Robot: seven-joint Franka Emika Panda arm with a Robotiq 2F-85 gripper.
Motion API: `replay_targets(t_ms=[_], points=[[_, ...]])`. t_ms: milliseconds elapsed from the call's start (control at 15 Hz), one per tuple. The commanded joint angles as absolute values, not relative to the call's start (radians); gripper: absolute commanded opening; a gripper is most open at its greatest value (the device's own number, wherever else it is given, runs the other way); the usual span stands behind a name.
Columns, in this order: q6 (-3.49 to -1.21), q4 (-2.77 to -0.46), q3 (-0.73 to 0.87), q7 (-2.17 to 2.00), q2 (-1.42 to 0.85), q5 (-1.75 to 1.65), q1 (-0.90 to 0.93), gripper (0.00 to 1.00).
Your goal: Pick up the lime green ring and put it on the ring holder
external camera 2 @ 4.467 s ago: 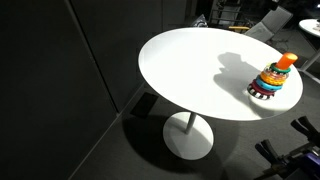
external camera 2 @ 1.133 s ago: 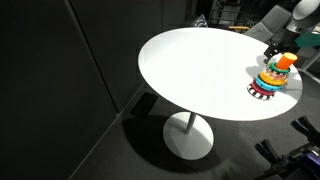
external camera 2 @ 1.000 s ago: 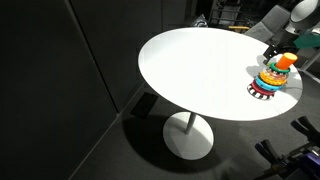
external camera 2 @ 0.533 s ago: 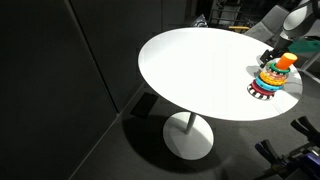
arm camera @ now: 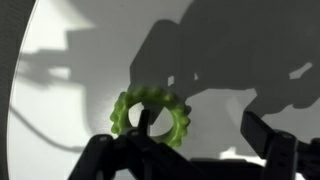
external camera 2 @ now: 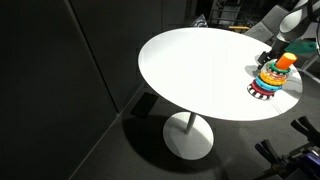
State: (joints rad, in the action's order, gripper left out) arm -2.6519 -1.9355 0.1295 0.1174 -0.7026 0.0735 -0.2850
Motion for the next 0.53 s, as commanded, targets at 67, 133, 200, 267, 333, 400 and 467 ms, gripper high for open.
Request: replay_targets(t_ms=[67, 133, 200, 267, 333, 400, 467], points=[[-2.658, -1.909, 0.107, 0.145, -0.711, 0.072, -0.307, 0.53], [-2.652, -1.91, 0.106, 0.143, -0.705, 0.073, -0.306, 0.47], [-2.647, -1.911, 0.108, 0.141, -0.699, 0.072, -0.304, 0.38], [-2.644, -1.913, 0.107, 0.142, -0.691, 0.072, -0.304, 0.3], [-2.639, -1.913, 0.105, 0.143, -0.683, 0.074, -0.306, 0.23], [-2.634, -1.914, 0.103, 0.144, -0.678, 0.076, -0.308, 0.14], [-2.628, -1.916, 0.101, 0.145, -0.67, 0.079, -0.31, 0.07]])
